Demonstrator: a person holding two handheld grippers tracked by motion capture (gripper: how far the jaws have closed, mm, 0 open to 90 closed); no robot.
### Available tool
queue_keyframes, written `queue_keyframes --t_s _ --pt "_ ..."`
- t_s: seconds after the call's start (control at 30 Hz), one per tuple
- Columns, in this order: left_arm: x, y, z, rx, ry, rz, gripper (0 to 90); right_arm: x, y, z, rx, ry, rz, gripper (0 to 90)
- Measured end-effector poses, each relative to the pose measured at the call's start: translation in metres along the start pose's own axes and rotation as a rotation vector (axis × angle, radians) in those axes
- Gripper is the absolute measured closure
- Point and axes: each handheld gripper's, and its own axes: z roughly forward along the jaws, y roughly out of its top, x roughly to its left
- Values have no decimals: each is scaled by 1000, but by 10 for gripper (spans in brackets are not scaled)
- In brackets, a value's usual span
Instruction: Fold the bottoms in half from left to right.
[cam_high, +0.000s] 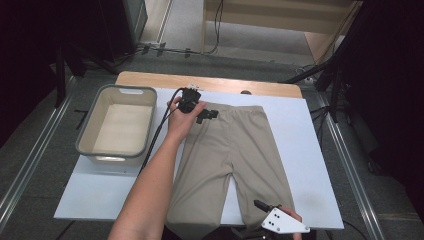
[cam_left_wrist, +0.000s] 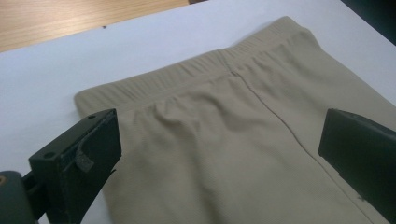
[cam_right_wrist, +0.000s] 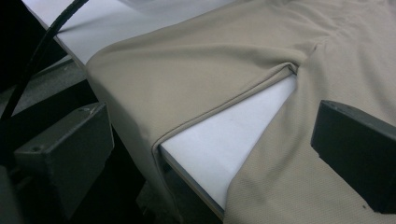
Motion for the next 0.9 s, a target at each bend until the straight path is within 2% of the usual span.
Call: queue_keyframes --t_s 0.03,0.17,0.37,0.5,0.57,0.73,0.9 --pt "2 1 0 5 29 -7 0 0 0 0 0 1 -1 0" --pt "10 1 2 21 104 -36 149 1 -1 1 6 1 0 0" --pt "23 -2 6 34 149 -84 261 -2 -3 0 8 -6 8 0" --pt "30 -6 11 62 189 -82 315 -3 -5 2 16 -11 11 0" --pt "33 -8 13 68 196 -74 332 -3 -6 2 20 -10 14 0" --pt "35 -10 19 45 212 -60 354 -3 -7 4 28 -10 16 0" --pt "36 -10 20 30 236 -55 416 -3 -7 5 34 -8 21 0"
